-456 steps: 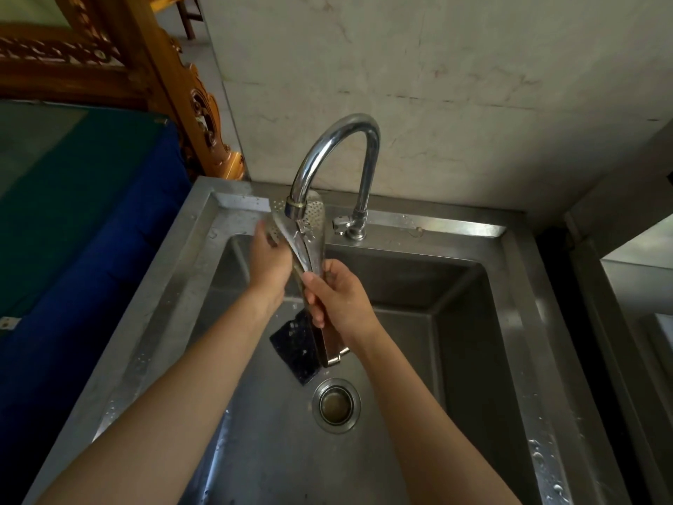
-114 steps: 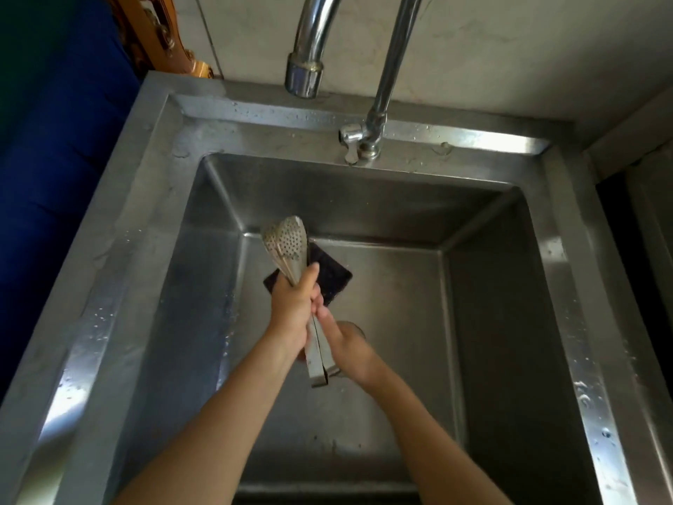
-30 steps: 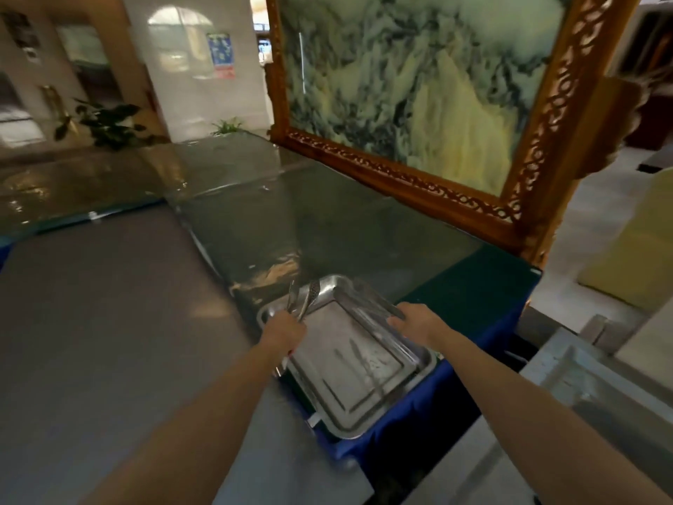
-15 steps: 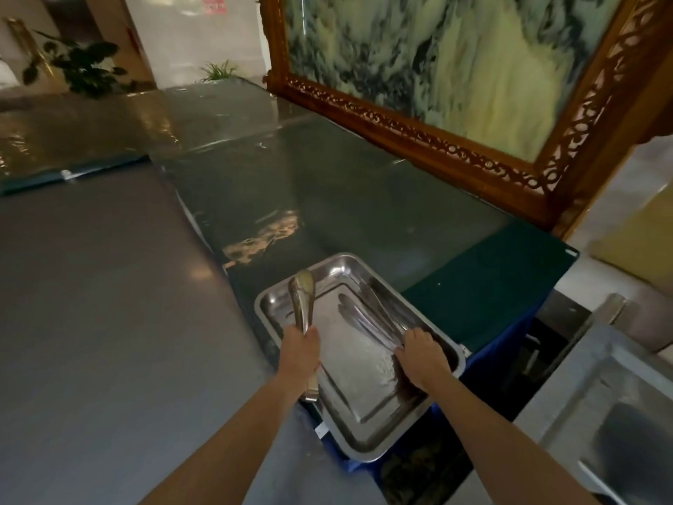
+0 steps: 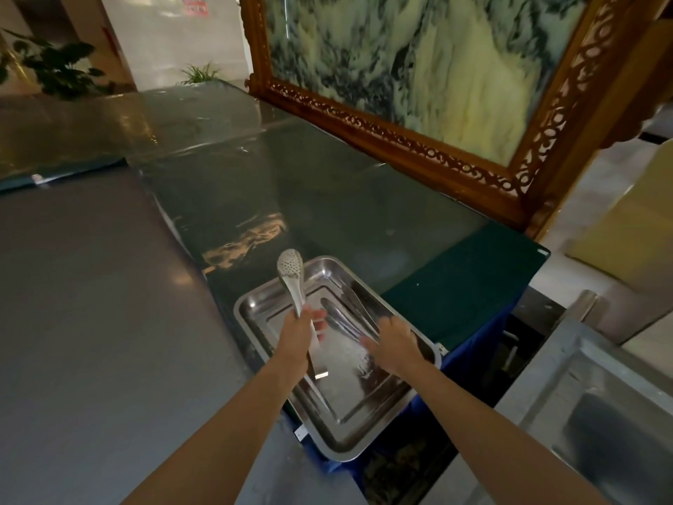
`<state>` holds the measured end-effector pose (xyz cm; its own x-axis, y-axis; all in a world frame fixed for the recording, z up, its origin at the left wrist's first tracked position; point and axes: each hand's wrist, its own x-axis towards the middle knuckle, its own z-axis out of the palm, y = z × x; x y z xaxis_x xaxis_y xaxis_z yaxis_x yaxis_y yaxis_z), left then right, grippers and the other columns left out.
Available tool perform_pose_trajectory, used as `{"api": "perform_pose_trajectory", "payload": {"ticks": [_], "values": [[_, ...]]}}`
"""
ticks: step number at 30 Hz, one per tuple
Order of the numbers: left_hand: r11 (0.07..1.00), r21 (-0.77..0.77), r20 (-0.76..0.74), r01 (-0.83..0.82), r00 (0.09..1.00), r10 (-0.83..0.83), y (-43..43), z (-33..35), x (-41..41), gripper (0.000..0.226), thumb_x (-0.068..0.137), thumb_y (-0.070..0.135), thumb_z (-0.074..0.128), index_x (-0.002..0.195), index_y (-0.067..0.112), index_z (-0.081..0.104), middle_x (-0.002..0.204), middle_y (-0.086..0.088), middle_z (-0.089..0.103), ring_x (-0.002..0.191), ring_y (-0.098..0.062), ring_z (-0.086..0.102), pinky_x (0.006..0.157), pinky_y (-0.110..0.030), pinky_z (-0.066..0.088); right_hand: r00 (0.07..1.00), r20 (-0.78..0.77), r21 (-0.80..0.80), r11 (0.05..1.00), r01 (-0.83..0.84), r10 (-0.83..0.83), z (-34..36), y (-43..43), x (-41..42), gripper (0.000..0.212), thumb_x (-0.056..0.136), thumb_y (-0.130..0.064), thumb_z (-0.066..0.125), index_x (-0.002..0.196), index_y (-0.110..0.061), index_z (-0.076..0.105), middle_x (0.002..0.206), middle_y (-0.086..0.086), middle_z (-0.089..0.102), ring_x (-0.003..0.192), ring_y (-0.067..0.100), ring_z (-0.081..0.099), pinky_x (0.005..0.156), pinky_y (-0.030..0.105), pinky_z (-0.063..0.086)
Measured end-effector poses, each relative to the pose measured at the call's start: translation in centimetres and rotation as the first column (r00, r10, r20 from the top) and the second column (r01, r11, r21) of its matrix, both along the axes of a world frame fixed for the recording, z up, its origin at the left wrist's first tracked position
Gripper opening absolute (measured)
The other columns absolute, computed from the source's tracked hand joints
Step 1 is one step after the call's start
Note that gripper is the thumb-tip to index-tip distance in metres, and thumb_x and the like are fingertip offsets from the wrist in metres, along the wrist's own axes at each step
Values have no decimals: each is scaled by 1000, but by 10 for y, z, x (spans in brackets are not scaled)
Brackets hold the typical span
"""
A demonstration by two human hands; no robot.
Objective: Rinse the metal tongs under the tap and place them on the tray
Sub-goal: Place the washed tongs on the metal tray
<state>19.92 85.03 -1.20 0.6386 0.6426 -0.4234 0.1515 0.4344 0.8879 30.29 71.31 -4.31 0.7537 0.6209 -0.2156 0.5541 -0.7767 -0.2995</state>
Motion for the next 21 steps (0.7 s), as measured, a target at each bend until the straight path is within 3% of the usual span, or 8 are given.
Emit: {"api": "perform_pose_trajectory", "payload": {"ticks": [3,7,9,11,14,16,18,21], "values": [[991,-124,201,55,979,-29,-3,13,6,37,100,31,35,95,7,63,94,-9,63,82,-18,61,70,-30,49,926,-346,345,938,-24,151,47,22,-25,29,95,-45,38,101,-21,54,92,12,59,73,16,57,71,29,51],[966,-131,301,225,937,-177,-10,30,15,50,98,44,31,121,9,59,91,-2,66,60,-14,62,41,-25,49,853,-465,494,869,27,238,75,39,-46,41,97,-30,40,137,-21,34,96,7,60,63,12,59,51,19,49],[972,-88,340,217,924,-175,-10,40,18,47,99,38,32,127,5,50,99,-3,64,76,-13,64,52,-25,54,875,-430,551,833,58,223,82,39,-44,40,97,-25,43,137,-22,34,92,3,60,62,8,54,50,20,45],[980,-2,329,198,926,-186,-7,47,15,37,100,32,35,120,6,52,99,-4,65,81,-10,65,59,-23,54,897,-388,577,815,58,210,83,33,-39,38,96,-24,47,133,-18,43,99,2,62,76,8,57,66,24,49],[919,368,54,141,984,-173,2,39,0,22,99,24,41,96,22,63,92,5,66,89,-16,62,75,-27,52,931,-354,539,832,130,84,66,22,-37,33,93,-25,54,123,-11,51,109,7,62,92,14,54,79,27,44],[760,623,-248,182,968,-28,13,18,-17,26,95,17,44,112,21,63,112,4,64,109,-20,55,92,-29,40,939,-345,401,903,153,-6,40,16,-44,27,94,-25,52,113,-7,51,102,9,59,88,16,51,75,26,39],[660,672,-460,337,888,15,21,-7,-32,39,94,16,46,133,12,50,136,-8,52,126,-26,45,105,-33,31,950,-310,251,960,124,-42,12,12,-52,27,96,-26,48,110,-3,50,107,14,58,92,22,53,77,28,40],[524,648,-644,552,765,-10,20,-34,-48,47,92,18,46,139,10,40,146,-12,38,135,-29,28,112,-37,20,965,-254,166,980,108,-63,-16,10,-64,30,97,-27,43,112,-1,48,118,17,55,106,27,53,89,32,41]]}}
